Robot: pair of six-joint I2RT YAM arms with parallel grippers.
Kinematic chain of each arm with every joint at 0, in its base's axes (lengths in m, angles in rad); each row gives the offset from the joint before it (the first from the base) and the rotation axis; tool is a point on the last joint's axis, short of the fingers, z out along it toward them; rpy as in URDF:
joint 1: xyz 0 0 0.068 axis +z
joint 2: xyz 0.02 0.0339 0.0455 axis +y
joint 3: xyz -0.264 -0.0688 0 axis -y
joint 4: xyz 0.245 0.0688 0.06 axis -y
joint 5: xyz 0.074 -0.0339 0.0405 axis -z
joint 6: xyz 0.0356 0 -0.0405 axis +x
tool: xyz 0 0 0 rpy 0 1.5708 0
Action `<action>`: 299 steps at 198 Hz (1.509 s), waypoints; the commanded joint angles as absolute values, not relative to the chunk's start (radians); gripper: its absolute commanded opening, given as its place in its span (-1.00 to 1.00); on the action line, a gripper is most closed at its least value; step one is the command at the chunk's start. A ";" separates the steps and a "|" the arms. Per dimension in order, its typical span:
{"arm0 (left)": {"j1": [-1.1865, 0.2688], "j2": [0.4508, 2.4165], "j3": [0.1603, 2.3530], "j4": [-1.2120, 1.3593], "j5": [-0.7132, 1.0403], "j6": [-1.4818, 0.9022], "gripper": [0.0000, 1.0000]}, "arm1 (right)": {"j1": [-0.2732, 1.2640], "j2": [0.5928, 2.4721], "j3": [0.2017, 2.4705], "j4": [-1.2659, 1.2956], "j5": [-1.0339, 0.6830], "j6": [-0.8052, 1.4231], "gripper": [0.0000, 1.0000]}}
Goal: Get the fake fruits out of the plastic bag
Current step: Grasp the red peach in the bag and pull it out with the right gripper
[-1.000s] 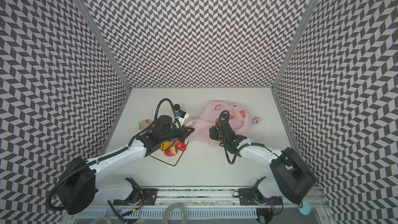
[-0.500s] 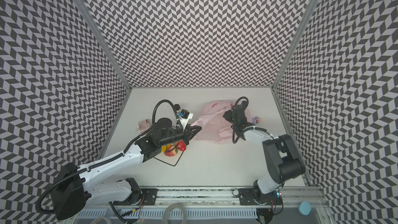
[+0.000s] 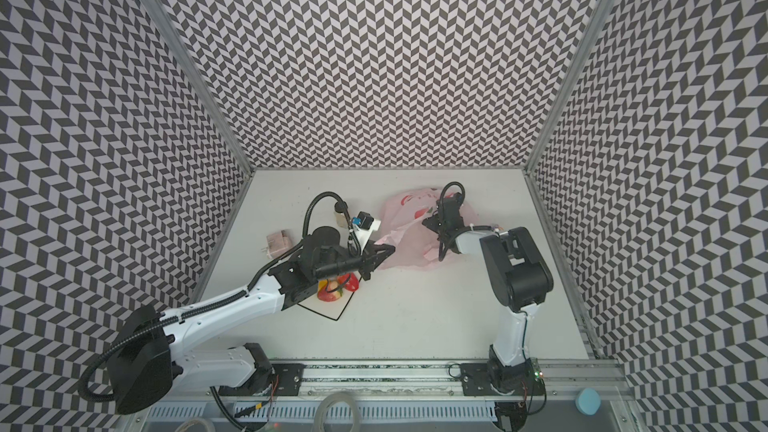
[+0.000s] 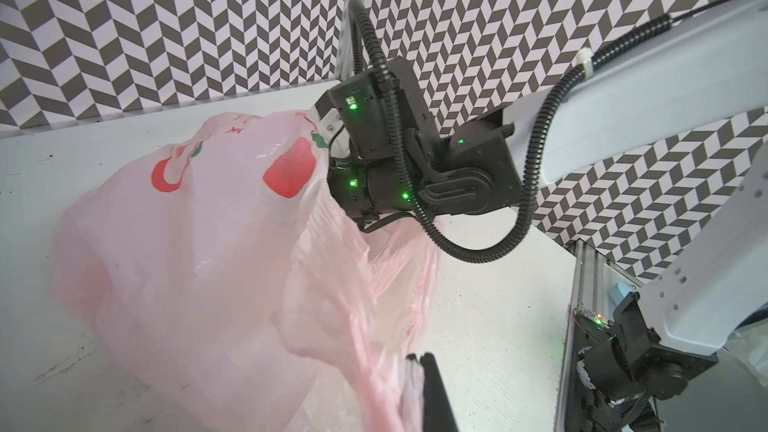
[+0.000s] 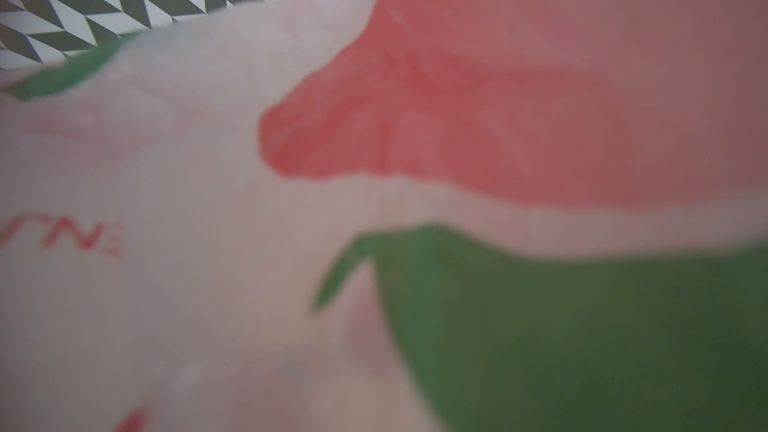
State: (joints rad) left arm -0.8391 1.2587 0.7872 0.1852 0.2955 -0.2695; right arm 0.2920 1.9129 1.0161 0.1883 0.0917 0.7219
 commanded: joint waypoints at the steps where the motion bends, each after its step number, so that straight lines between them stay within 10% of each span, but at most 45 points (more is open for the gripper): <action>1: -0.859 1.266 0.816 0.191 0.311 -0.255 -1.00 | 0.289 1.962 1.064 0.226 0.098 0.728 0.56; 69: -0.893 1.306 0.835 0.199 0.313 -0.255 -1.00 | 0.315 2.081 1.226 0.035 0.167 0.635 0.50; 167: -0.893 1.307 0.818 0.201 0.264 -0.262 -1.00 | 0.334 1.979 1.201 -0.068 0.267 0.464 -0.15; 299: -0.849 1.333 0.787 0.292 0.170 -0.351 -1.00 | 0.333 1.435 0.833 0.121 -0.388 0.342 -0.52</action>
State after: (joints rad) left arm -0.8639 1.3113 0.7864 0.2340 0.1883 -0.3210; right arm 0.3309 1.5249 0.8948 0.0387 -0.1741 0.4000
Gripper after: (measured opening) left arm 0.047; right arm 0.285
